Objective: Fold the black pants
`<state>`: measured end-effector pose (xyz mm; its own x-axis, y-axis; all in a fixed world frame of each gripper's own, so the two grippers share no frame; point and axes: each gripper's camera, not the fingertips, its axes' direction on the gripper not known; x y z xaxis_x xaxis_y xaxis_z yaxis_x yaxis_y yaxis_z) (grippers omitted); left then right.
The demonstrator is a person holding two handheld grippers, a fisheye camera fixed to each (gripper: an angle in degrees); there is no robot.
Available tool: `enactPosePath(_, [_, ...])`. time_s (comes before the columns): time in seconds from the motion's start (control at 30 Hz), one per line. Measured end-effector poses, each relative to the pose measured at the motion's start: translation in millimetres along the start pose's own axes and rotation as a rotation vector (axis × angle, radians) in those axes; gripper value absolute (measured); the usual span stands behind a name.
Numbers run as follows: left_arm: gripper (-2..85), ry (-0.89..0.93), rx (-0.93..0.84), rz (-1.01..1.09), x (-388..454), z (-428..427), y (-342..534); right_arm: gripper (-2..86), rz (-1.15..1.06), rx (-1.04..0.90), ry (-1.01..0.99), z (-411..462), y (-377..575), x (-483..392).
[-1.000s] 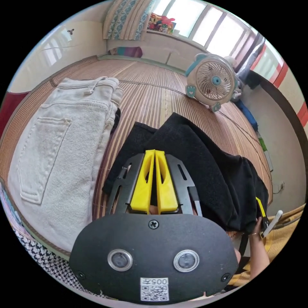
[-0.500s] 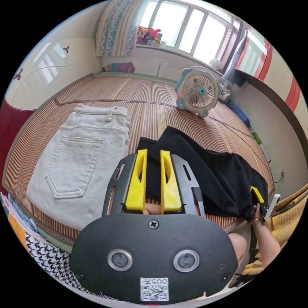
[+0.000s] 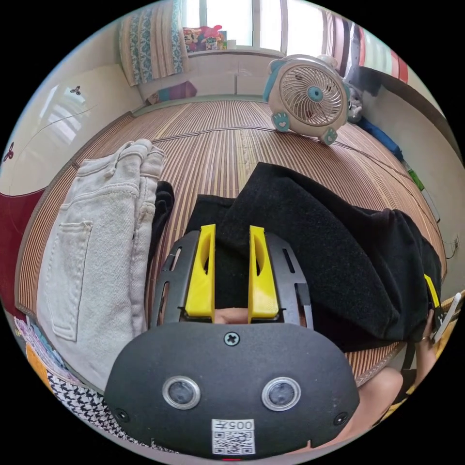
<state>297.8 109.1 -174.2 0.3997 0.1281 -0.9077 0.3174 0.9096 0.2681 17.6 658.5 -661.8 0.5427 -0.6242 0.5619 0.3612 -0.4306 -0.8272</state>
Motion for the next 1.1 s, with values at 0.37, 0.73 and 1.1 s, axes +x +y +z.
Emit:
enactPosePath(0.37, [2.4, 0.004, 0.035, 0.031, -6, -32, 15, 1.9, 0.0, 0.005, 0.001, 5, 4, 4])
enactPosePath(0.73, [0.7, 0.075, 0.229, 0.065, -58, -162, 49, 1.7, 0.0, 0.007, 0.001, 10, 5, 8])
enactPosePath(1.1, [4.8, -0.013, 0.137, -0.068, -85, -134, 83, 1.4, 0.003, 0.009, -0.005, 14, 6, 11])
